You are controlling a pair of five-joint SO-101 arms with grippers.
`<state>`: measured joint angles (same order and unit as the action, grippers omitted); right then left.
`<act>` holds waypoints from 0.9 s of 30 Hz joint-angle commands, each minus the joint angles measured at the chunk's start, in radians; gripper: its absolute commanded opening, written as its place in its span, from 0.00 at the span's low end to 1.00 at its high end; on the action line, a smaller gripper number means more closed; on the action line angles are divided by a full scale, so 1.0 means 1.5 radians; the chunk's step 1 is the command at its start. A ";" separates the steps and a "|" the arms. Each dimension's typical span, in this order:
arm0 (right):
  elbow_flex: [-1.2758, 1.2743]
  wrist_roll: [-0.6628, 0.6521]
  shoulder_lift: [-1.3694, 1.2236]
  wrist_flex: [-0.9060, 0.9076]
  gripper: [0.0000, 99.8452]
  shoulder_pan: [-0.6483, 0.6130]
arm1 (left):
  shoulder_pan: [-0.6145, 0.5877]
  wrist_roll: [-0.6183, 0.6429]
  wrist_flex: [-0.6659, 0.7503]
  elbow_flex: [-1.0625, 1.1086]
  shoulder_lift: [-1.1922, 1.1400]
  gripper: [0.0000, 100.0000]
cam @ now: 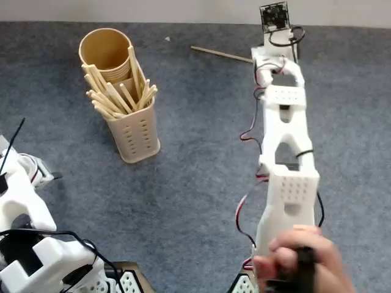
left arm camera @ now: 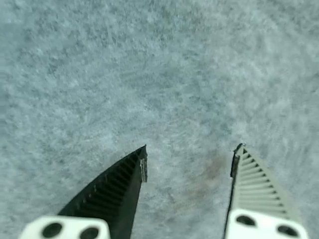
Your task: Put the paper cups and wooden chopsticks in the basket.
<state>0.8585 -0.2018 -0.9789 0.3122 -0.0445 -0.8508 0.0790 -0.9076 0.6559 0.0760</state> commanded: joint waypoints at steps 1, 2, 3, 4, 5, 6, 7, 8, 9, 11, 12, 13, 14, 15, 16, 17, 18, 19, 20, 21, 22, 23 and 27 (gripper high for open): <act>0.278 0.023 -0.218 -0.072 0.27 -0.006 | -0.019 -0.005 0.002 -0.001 0.009 0.28; 0.326 0.006 -0.279 -0.075 0.27 -0.012 | -0.023 -0.024 0.003 0.007 0.014 0.27; 0.369 -0.017 -0.333 -0.075 0.27 -0.017 | -0.024 -0.048 0.005 0.014 0.015 0.27; 0.403 -0.048 -0.379 -0.073 0.27 -0.019 | -0.024 -0.071 0.006 0.019 0.015 0.27; 0.432 -0.080 -0.418 -0.073 0.27 -0.019 | -0.024 -0.087 0.006 0.023 0.015 0.27; 0.458 -0.106 -0.449 -0.072 0.27 -0.019 | -0.025 -0.095 0.006 0.029 0.015 0.27; 0.477 -0.123 -0.468 -0.065 0.27 -0.017 | -0.027 -0.097 0.006 0.035 0.015 0.27; 0.493 -0.127 -0.480 -0.036 0.25 -0.015 | -0.031 -0.097 0.006 0.040 0.015 0.27; 0.508 -0.125 -0.484 0.013 0.23 -0.008 | -0.034 -0.097 0.006 0.041 0.015 0.27; 0.530 -0.124 -0.477 0.135 0.19 0.001 | -0.037 -0.097 0.006 0.041 0.015 0.27; 0.551 -0.124 -0.467 0.194 0.18 0.001 | -0.037 -0.097 0.006 0.041 0.015 0.27; 0.573 -0.125 -0.456 0.255 0.17 0.001 | -0.036 -0.097 0.006 0.041 0.015 0.27; 0.593 -0.126 -0.442 0.325 0.17 0.002 | -0.035 -0.097 0.006 0.041 0.015 0.27; 0.607 -0.125 -0.424 0.396 0.17 0.003 | -0.034 -0.097 0.006 0.041 0.015 0.27; 0.616 -0.125 -0.404 0.464 0.17 0.001 | -0.034 -0.097 0.006 0.041 0.015 0.27; 0.618 -0.125 -0.387 0.538 0.17 -0.004 | -0.036 -0.097 0.006 0.041 0.015 0.27; 0.615 -0.125 -0.377 0.618 0.17 -0.009 | -0.037 -0.097 0.006 0.041 0.015 0.27; 0.612 -0.126 -0.367 0.689 0.17 -0.014 | -0.037 -0.097 0.006 0.041 0.015 0.27; 0.612 -0.127 -0.360 0.743 0.17 -0.016 | -0.037 -0.097 0.006 0.041 0.015 0.27; 0.613 -0.128 -0.350 0.776 0.17 -0.016 | -0.035 -0.097 0.006 0.041 0.015 0.27; 0.613 -0.128 -0.340 0.792 0.17 -0.014 | -0.034 -0.097 0.006 0.040 0.015 0.27; 0.613 -0.128 -0.328 0.793 0.17 -0.011 | -0.032 -0.097 0.006 0.040 0.015 0.27; 0.612 -0.125 -0.274 0.630 0.17 0.016 | -0.025 -0.096 0.005 0.043 0.015 0.27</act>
<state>1.6794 -0.3828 -1.4699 1.3924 -0.0537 -0.8968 -0.0575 -0.9076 0.7173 0.0760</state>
